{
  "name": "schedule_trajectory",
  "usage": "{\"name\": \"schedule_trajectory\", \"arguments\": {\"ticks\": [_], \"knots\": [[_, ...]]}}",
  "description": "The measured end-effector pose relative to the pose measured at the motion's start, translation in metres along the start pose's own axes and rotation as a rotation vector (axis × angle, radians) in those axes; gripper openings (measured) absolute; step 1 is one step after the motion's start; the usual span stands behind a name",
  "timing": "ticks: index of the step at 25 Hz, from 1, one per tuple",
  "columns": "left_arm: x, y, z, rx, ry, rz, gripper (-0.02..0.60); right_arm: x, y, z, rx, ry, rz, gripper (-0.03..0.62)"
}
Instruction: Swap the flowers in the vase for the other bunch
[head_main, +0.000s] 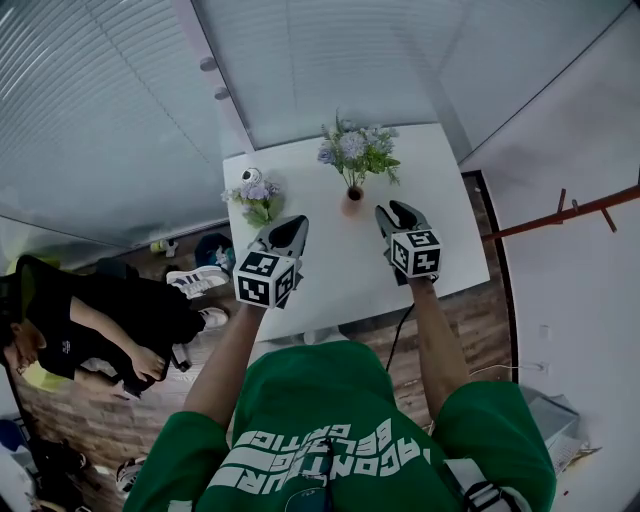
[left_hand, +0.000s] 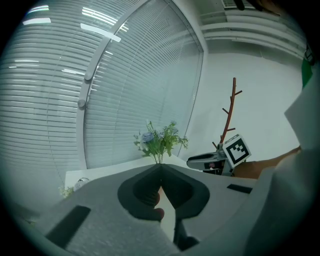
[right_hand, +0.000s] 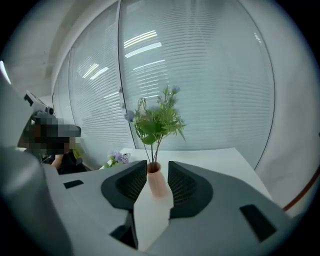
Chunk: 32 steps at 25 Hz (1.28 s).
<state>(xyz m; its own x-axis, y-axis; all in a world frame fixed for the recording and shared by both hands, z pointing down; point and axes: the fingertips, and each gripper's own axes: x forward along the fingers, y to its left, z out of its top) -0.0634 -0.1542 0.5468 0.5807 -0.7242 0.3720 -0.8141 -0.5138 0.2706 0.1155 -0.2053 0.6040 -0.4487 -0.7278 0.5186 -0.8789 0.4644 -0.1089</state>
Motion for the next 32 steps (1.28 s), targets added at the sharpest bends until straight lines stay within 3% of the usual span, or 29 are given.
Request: {"name": "schedule_trajectory", "arguments": {"ticks": [3,9,18,32], "knots": [[0.002,-0.007,0.000,0.012,0.000,-0.013,0.009,-0.027,-0.003,0.009,0.009,-0.047,-0.036,0.068],[0.003,-0.023,0.000,0.023,-0.004,-0.040,0.009,-0.070,-0.005,0.016,0.011,-0.092,-0.097,0.015],[0.008,-0.044,-0.002,0.040,0.001,-0.072,0.008,-0.099,-0.006,0.003,0.022,-0.093,-0.106,0.014],[0.010,-0.056,-0.006,0.040,0.004,-0.063,0.008,-0.105,-0.006,-0.008,0.012,-0.081,-0.076,0.014]]}}
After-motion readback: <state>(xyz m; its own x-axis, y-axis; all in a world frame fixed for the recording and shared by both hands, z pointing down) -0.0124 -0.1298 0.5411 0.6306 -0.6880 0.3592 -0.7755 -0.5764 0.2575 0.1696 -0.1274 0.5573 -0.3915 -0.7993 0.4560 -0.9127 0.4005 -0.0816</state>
